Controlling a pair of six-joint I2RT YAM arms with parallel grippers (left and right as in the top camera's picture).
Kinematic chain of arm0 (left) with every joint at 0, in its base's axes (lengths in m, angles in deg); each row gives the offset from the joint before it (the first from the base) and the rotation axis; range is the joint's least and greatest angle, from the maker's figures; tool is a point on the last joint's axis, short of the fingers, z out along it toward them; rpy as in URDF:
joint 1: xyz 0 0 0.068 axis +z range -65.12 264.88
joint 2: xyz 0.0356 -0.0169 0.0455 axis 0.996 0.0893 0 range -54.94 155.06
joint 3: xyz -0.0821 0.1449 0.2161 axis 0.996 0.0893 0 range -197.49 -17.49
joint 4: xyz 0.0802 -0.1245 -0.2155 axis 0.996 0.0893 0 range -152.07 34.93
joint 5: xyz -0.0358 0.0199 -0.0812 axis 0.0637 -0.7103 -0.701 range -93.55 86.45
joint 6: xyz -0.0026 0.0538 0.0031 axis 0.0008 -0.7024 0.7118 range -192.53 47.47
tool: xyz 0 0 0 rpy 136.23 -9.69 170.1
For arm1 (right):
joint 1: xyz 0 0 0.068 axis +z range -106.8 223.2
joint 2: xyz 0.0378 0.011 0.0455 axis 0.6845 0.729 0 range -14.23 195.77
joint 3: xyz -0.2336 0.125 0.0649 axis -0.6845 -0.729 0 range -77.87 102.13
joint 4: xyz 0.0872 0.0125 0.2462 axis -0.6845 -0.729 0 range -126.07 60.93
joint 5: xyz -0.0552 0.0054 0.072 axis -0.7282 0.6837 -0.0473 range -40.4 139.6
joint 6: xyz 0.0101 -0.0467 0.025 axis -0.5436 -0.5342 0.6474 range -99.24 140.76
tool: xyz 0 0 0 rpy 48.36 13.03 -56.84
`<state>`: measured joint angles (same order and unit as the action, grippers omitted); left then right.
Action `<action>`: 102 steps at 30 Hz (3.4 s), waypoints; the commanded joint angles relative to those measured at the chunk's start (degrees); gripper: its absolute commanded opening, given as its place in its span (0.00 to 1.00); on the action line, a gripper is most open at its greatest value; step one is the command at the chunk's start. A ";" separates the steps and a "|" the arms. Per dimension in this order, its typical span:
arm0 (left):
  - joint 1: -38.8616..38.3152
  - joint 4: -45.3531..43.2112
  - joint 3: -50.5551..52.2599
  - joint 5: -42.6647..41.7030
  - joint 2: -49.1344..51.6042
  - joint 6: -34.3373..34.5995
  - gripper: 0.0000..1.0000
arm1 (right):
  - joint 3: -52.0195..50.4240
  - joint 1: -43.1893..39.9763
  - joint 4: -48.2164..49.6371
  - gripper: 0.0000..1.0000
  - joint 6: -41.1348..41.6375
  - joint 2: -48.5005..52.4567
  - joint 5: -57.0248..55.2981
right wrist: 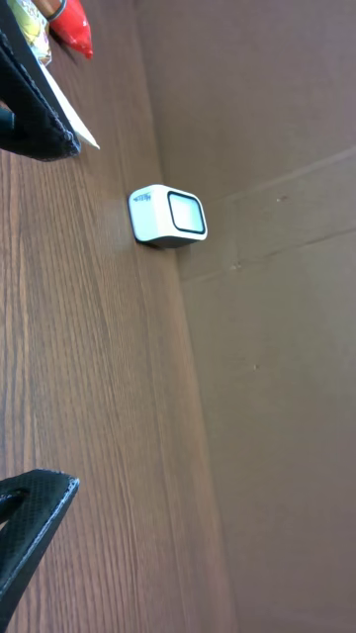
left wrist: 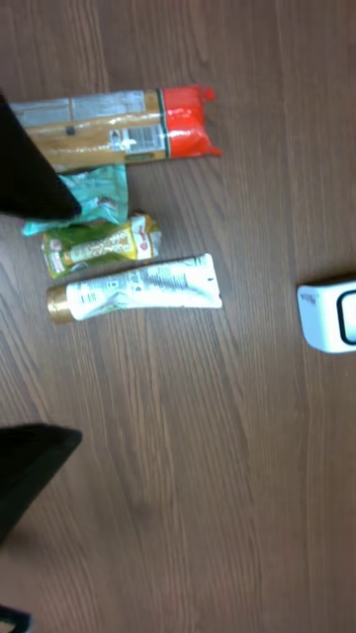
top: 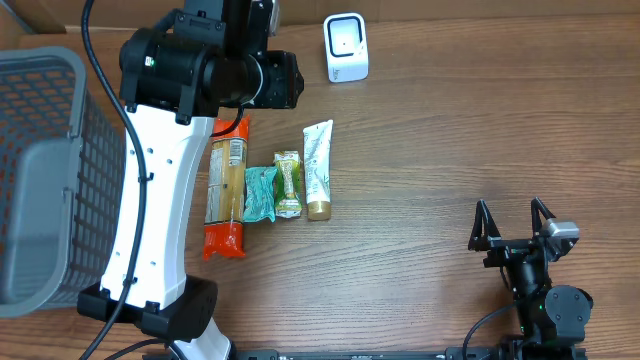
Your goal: Scan the item barcode
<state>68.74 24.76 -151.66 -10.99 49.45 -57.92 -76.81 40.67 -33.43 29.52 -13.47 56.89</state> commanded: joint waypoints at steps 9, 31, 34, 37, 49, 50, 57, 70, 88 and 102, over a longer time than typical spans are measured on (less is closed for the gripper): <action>0.00 2.71 -2.23 6.40 -5.27 -4.02 0.86 | -0.61 0.26 0.22 1.00 -0.24 -0.42 0.28; 0.00 4.90 -2.23 6.67 -10.91 -9.73 1.00 | -0.61 0.26 0.22 1.00 -0.24 -0.42 0.28; 0.00 4.96 -2.23 8.52 -12.96 -9.77 1.00 | -0.61 0.26 0.22 1.00 -0.26 -0.42 0.28; 0.00 7.19 -2.23 12.76 -13.92 -9.73 1.00 | -0.61 0.26 0.22 1.00 -0.24 -0.42 0.28; 5.90 9.97 -0.11 15.15 -16.24 -8.17 1.00 | -0.61 0.26 0.22 1.00 -0.24 -0.42 0.28; 8.48 9.97 1.88 14.01 -16.48 -8.20 1.00 | -0.61 0.26 0.22 1.00 -0.24 -0.42 0.28; 12.37 8.39 19.91 14.03 -18.27 -6.75 1.00 | -0.61 0.26 0.22 1.00 -0.24 -0.42 0.28; 17.66 -13.51 63.39 15.80 -54.14 -3.21 1.00 | -0.61 0.26 0.22 1.00 -0.24 -0.42 0.28; 18.75 -13.94 67.71 21.09 -62.42 -2.36 1.00 | -0.61 0.26 0.22 1.00 -0.24 -0.42 0.28; 18.75 -13.94 67.71 21.09 -62.42 -2.36 1.00 | -0.61 0.26 0.22 1.00 -0.24 -0.42 0.28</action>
<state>87.18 10.77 -84.32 9.16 -12.92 -60.87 -76.81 40.67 -33.46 29.52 -13.47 56.87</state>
